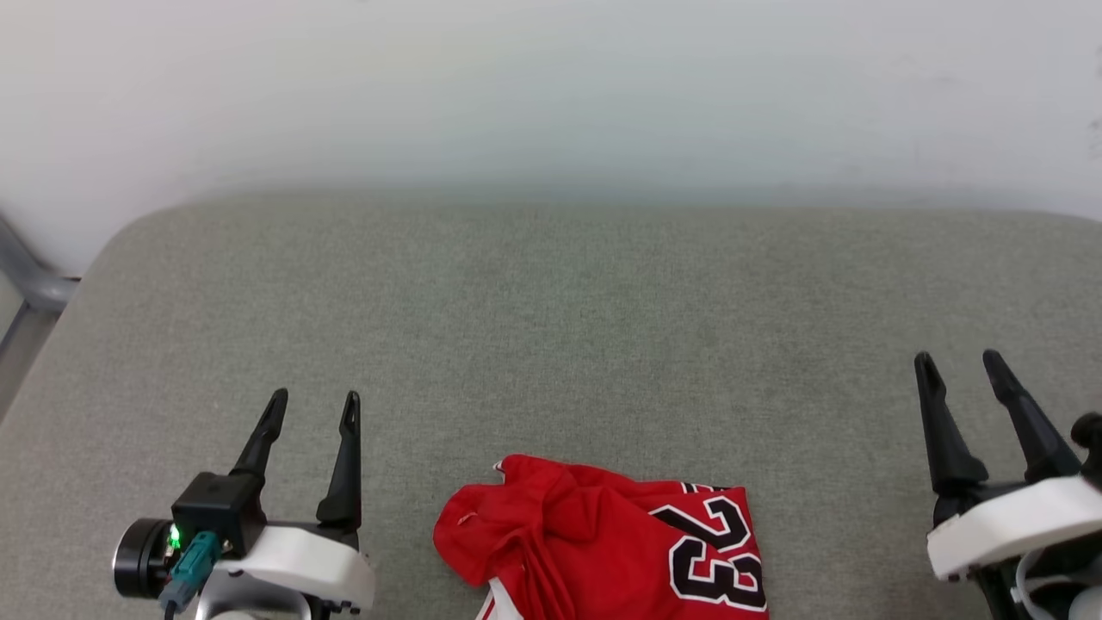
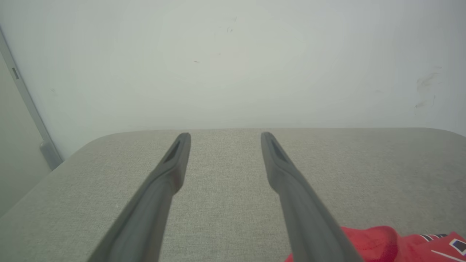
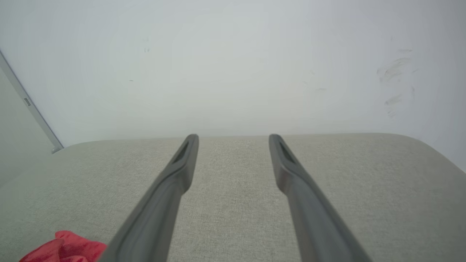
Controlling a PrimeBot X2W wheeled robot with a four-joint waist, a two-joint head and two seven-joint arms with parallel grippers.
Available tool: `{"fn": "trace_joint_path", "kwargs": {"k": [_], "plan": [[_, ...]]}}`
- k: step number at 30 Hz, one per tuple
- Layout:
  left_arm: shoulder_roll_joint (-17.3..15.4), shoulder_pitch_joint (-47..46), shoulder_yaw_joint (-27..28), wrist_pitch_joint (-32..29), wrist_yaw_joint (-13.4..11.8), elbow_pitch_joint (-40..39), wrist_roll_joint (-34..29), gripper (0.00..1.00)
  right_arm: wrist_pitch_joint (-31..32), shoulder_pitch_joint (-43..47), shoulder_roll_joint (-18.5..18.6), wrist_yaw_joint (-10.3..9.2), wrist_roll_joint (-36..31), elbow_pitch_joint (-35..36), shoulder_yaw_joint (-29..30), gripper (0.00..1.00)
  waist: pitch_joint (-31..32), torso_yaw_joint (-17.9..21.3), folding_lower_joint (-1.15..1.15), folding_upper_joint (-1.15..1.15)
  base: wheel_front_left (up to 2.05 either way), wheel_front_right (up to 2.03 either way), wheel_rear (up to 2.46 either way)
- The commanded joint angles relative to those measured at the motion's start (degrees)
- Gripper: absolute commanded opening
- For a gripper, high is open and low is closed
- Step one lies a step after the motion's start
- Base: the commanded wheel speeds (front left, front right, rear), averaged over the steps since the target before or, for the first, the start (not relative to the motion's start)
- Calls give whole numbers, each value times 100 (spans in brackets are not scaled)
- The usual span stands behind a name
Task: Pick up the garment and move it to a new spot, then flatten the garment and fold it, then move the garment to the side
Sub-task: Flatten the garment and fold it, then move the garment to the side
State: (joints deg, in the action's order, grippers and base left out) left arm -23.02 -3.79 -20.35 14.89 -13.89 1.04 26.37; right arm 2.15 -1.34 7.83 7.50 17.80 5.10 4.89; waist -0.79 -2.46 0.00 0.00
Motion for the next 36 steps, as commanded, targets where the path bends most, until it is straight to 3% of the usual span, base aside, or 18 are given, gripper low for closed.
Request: {"fn": "trace_joint_path", "kwargs": {"k": [1, 13, 23, 31, 36], "plan": [[-23, 97, 7, 35, -31, -29, -43, 100, -18, 134, -60, -3, -115, 79, 21, 100, 113, 58, 0, 0, 0, 0, 0], [-26, 594, -18, 41, -157, -153, -200, 100, -16, 963, -338, -3, -587, 623, 183, 100, 376, 121, 0, 0, 0, 0, 0], [77, 550, -3, 42, -73, -107, -189, 100, 244, 1066, -419, -3, -616, 768, 274, 100, 355, 113, 0, 0, 0, 0, 0], [170, 349, 22, 41, 17, -95, -164, 100, 1134, 1201, -244, -6, 109, 386, 634, 100, 189, -23, 0, 0, 0, 0, 0], [294, 177, 62, 42, 70, -141, -226, 100, 2183, 1277, 16, -3, 939, 24, 550, 100, -34, -190, 0, 0, 0, 0, 0]]}}
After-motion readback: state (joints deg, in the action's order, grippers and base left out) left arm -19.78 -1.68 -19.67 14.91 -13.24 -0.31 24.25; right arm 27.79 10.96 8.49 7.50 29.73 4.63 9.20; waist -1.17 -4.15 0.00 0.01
